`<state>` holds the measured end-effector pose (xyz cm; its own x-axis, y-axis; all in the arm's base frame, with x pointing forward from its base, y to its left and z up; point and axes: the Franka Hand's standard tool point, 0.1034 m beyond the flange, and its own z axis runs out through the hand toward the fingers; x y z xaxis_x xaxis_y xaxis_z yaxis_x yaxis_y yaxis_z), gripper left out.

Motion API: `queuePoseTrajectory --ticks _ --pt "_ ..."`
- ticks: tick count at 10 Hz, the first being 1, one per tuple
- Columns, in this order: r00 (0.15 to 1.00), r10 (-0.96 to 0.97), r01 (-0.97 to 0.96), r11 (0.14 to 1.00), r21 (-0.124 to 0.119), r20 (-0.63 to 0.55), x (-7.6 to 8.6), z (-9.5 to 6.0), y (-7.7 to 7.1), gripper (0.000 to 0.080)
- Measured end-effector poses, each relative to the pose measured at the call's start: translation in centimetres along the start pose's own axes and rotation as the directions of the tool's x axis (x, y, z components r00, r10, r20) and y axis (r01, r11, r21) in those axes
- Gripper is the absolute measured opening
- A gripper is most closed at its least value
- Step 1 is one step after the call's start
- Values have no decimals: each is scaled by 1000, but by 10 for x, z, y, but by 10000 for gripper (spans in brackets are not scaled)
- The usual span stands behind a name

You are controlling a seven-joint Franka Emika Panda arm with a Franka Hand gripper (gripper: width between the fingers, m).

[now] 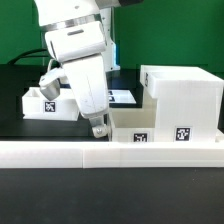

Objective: Assemble drawer

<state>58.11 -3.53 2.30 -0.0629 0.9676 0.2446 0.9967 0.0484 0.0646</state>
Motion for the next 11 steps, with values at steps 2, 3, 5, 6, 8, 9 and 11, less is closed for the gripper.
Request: queuePoseTrajectory --ticks 2,3,5,6,8,9,11 --pt "1000 6 -6 1000 2 -12 11 4 1 649" --pt "1000 22 -22 1000 4 -18 17 6 1 649" --pt "999 26 -26 1000 10 -26 29 10 1 649" --pt "999 23 -23 1000 11 -28 33 11 1 649" --pt "999 20 -19 1000 18 -36 49 17 4 649" --pt "999 -9 10 1000 19 -34 57 20 5 649" --pt "1000 -28 28 1000 14 -8 65 23 7 649"
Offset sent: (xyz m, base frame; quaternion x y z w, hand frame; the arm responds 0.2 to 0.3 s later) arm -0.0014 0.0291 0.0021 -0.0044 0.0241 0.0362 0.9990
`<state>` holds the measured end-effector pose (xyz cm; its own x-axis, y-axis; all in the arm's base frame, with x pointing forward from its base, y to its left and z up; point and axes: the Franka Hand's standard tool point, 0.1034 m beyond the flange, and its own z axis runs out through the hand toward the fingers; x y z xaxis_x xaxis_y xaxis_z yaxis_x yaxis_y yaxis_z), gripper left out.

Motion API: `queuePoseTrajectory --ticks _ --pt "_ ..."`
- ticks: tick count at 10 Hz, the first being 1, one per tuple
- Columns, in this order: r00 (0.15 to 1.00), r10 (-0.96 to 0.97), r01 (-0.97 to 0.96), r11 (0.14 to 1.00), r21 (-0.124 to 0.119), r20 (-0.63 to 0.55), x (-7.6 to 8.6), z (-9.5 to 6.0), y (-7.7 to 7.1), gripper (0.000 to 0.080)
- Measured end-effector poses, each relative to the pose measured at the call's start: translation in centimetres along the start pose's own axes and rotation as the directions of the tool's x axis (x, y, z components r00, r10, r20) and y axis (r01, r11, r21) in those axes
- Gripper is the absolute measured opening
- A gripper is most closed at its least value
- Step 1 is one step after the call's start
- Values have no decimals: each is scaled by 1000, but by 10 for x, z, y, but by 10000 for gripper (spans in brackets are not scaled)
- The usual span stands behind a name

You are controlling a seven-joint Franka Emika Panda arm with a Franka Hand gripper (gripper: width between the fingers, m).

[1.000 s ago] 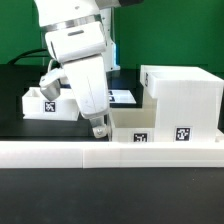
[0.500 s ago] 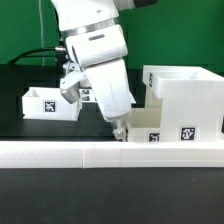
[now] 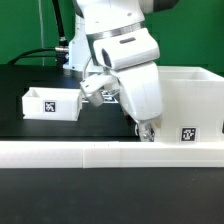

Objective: Assemble drawer

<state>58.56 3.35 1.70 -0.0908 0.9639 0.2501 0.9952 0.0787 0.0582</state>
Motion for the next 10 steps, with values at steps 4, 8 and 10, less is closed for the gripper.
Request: queuePoseTrajectory --ticks 4,8,10 --pt "999 41 -41 999 21 34 -13 -2 -1 649" --pt "995 83 -84 996 17 57 -70 -27 -10 649" --pt "986 147 -146 989 -20 81 -83 -42 -19 649"
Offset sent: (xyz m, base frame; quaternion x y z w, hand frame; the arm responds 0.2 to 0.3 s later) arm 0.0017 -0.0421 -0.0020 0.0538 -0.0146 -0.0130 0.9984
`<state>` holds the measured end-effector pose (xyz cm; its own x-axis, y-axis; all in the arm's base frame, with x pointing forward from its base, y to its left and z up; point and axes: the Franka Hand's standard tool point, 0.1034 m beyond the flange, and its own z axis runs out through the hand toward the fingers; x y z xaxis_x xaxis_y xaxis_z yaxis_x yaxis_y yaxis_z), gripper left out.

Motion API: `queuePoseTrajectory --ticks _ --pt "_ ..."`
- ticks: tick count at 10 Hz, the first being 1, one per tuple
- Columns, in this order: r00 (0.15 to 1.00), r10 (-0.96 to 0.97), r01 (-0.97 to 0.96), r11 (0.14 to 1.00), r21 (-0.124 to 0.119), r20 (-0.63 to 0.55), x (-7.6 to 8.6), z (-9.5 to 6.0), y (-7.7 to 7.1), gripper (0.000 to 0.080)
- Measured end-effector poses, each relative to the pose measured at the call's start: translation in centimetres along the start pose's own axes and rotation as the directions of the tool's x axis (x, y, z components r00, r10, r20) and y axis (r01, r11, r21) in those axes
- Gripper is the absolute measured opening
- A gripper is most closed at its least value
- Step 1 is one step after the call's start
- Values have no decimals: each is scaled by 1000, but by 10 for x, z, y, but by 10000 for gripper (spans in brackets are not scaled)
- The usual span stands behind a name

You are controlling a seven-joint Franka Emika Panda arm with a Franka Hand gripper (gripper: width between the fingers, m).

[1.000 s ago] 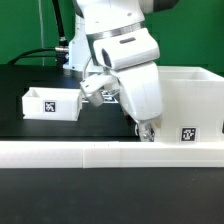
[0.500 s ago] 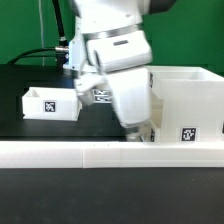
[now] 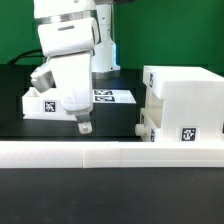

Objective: Assemble drawer

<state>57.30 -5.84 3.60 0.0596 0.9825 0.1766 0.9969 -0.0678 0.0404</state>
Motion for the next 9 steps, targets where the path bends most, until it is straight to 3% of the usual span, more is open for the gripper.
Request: queuePoseTrajectory --ticks 1,3,5,9 --pt "999 28 -27 999 -36 17 -6 -11 -9 649" --pt "996 86 -84 995 -53 39 -6 -25 -33 649" --pt "995 88 -85 994 -62 53 -10 -36 -38 649" --pt "992 118 -115 992 -60 50 -9 -34 -39 649"
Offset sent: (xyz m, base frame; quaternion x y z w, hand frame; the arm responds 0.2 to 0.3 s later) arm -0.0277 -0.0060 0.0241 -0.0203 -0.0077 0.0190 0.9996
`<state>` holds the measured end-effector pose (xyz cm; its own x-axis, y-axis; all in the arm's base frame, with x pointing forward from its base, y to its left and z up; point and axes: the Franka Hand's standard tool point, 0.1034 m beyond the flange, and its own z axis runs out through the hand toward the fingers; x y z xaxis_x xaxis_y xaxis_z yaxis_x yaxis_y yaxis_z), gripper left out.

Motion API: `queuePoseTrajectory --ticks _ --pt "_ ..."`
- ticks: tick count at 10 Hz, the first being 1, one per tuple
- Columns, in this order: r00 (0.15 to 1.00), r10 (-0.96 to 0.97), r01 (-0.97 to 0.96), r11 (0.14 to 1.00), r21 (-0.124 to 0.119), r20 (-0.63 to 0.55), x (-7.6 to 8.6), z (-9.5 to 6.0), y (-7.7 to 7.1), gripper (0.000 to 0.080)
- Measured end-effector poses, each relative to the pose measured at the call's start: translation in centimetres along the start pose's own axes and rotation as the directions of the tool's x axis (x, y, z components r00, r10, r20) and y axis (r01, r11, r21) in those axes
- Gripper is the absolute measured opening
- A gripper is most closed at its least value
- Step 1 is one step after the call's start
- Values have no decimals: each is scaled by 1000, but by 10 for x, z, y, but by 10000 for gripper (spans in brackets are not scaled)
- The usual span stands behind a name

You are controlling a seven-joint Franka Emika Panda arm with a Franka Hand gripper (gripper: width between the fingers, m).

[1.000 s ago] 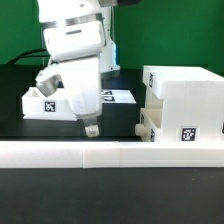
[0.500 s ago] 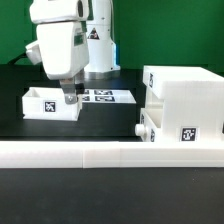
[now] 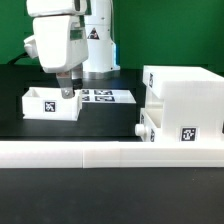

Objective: Assemble drawer

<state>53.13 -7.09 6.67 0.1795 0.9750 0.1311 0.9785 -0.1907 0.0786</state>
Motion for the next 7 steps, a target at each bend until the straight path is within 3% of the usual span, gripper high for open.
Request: queuePoseTrajectory --ticks 2,3,4,6,7 --pt "991 137 -137 991 1 -1 0 0 0 649" --pt "982 187 -187 982 -36 -9 -9 1 -1 649" --pt "944 330 -331 943 -34 -11 -17 1 -10 649" --pt "871 491 -492 869 -61 -21 -22 -3 -18 649" --pt "812 583 -584 810 -58 -31 -25 -3 -23 649"
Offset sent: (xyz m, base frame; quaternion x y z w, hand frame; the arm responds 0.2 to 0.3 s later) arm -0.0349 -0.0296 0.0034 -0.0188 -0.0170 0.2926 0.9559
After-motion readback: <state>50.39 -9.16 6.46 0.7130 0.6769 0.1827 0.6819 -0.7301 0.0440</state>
